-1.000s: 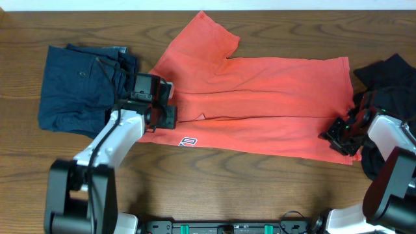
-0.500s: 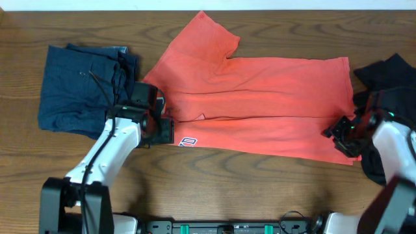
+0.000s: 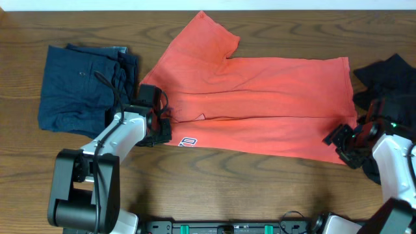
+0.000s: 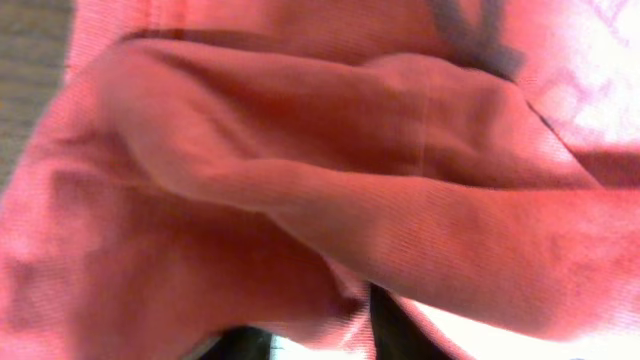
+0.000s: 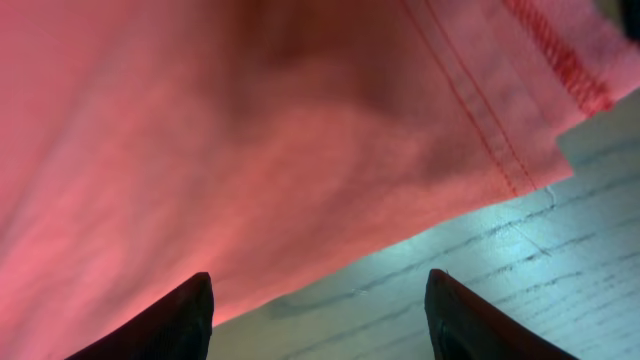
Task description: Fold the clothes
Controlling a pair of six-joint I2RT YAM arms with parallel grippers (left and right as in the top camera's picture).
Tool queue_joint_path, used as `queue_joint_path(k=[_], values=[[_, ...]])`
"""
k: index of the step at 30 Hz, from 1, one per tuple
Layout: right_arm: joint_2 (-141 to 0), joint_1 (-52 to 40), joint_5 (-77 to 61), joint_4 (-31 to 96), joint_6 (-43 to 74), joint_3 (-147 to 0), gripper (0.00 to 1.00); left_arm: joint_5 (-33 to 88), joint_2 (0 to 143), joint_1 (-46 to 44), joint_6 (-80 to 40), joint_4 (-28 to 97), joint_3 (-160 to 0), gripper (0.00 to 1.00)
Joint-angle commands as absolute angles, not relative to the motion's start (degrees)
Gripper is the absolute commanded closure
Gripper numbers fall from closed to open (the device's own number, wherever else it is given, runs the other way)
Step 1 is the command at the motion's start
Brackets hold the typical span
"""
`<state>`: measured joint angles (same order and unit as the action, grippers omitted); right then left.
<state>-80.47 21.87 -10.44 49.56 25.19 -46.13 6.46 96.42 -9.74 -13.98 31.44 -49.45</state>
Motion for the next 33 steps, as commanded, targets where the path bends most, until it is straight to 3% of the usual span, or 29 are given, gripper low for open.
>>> queue_joint_path(k=[1, 13, 16, 18, 19, 33], values=[[-82.89, 23.68, -8.78, 47.83, 26.85, -43.35, 0.34, 7.90, 100.22, -9.89, -14.11, 33.76, -47.11, 0.93], [-87.77, 27.97, -8.21, 40.60, 29.50, -41.23, 0.33, 8.47, 95.70, -9.89, -14.06, 43.13, -47.66, 0.94], [-87.77, 28.58, -5.78, 40.14, 30.41, -41.23, 0.58, 8.47, 91.98, -9.89, -14.06, 46.33, -47.66, 0.94], [-87.77, 29.23, -4.16, 40.18, 30.28, -41.25, 0.96, 8.45, 89.67, -9.89, -14.06, 48.25, -47.66, 0.94], [-87.77, 29.45, -3.60, 40.53, 29.63, -41.25, 0.99, 8.45, 88.71, -9.89, -14.06, 49.04, -47.66, 0.94], [-76.09, 34.04, 8.84, 56.88, 29.78, -41.25, 0.98, 8.47, 86.13, -9.89, -14.04, 60.14, -47.64, 0.93]])
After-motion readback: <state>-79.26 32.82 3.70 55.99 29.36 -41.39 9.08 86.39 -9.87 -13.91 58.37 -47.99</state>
